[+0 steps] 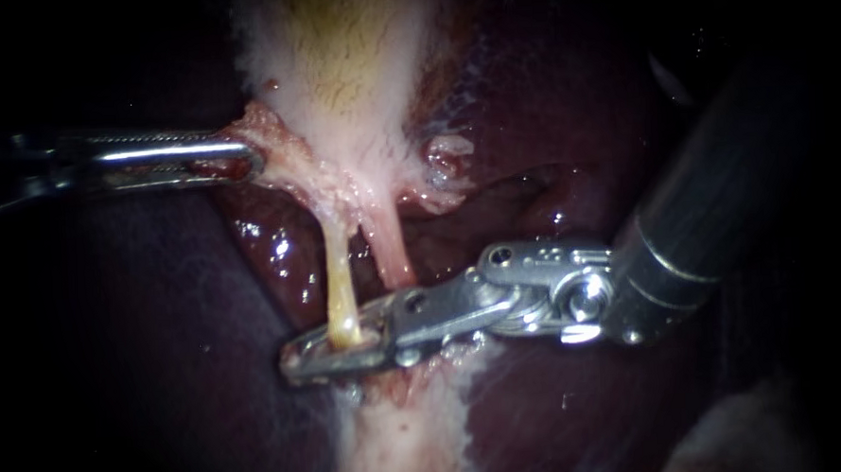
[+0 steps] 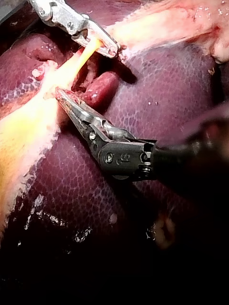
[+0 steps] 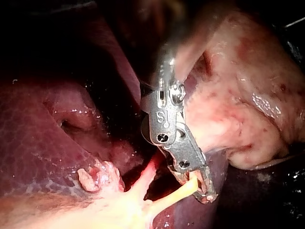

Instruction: Clipping second clip left tube

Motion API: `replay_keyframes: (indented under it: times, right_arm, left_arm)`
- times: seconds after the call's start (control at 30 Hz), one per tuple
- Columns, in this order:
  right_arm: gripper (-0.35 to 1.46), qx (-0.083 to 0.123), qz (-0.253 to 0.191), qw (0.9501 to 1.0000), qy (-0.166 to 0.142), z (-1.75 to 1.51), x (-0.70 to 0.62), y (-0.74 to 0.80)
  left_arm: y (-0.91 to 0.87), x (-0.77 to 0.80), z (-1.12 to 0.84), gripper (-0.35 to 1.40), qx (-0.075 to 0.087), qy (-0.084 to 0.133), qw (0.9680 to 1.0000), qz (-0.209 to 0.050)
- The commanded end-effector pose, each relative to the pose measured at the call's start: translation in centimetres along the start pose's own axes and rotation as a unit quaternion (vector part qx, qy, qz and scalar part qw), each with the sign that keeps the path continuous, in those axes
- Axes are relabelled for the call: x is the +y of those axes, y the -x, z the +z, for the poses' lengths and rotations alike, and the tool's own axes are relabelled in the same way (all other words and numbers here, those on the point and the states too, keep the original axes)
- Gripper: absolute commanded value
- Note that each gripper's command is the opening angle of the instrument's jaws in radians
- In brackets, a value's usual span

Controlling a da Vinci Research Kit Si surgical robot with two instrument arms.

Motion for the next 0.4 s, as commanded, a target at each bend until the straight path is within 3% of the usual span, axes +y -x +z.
replay_keyframes:
  times: [0.03,0.4]
  right_arm:
    - [-0.35,-0.003,-0.001,1.0,0.001,-0.01,0.01,0.02]
    - [-0.35,-0.003,0.007,1.0,0.0,-0.02,0.03,0.04]
  left_arm:
    - [0.0,0.0,0.0,-0.35,0.0,0.0,1.0,0.0]
    - [0.01,-0.02,0.0,-0.35,0.0,0.0,1.0,0.0]
